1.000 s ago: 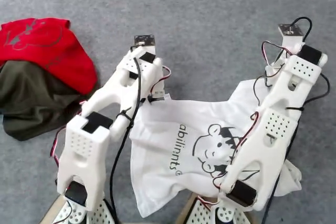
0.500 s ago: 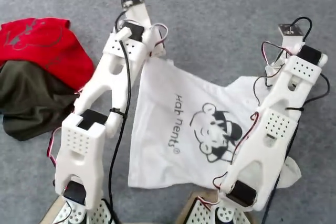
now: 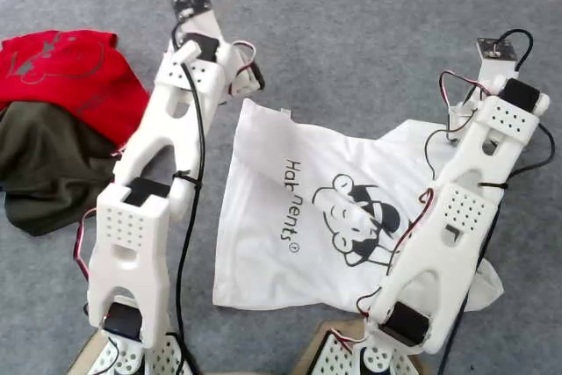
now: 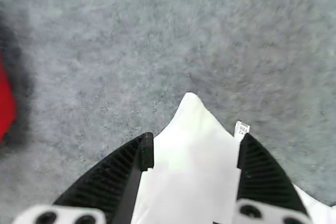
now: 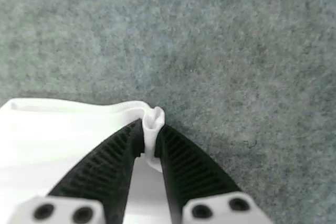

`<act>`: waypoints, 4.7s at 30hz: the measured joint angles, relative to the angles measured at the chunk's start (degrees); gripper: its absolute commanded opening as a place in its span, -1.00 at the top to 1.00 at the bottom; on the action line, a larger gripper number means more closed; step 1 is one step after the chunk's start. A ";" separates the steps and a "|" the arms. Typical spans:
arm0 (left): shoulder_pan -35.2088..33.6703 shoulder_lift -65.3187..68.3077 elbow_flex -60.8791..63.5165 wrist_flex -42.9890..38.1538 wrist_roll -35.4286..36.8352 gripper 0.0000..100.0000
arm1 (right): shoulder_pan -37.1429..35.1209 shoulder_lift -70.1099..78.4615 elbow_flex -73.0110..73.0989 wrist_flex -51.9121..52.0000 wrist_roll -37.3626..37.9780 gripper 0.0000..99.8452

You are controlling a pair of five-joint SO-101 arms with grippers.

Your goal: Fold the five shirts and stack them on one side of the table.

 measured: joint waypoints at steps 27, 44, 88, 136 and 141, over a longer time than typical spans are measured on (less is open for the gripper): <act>12.13 9.32 16.35 5.10 -2.02 0.94 | 0.00 0.09 0.00 -0.70 0.00 0.97; 14.77 -10.64 43.25 -1.93 -10.20 0.94 | 0.00 0.09 0.00 -0.70 0.00 0.97; 2.29 8.70 -6.77 5.63 17.67 0.59 | 0.00 0.09 0.00 -0.70 0.00 0.97; 4.40 15.65 -14.42 8.18 11.96 0.94 | 0.00 0.18 0.00 -1.05 0.00 0.97; 4.48 15.65 -23.38 13.63 10.55 0.94 | 0.00 0.18 0.00 -1.05 0.00 0.97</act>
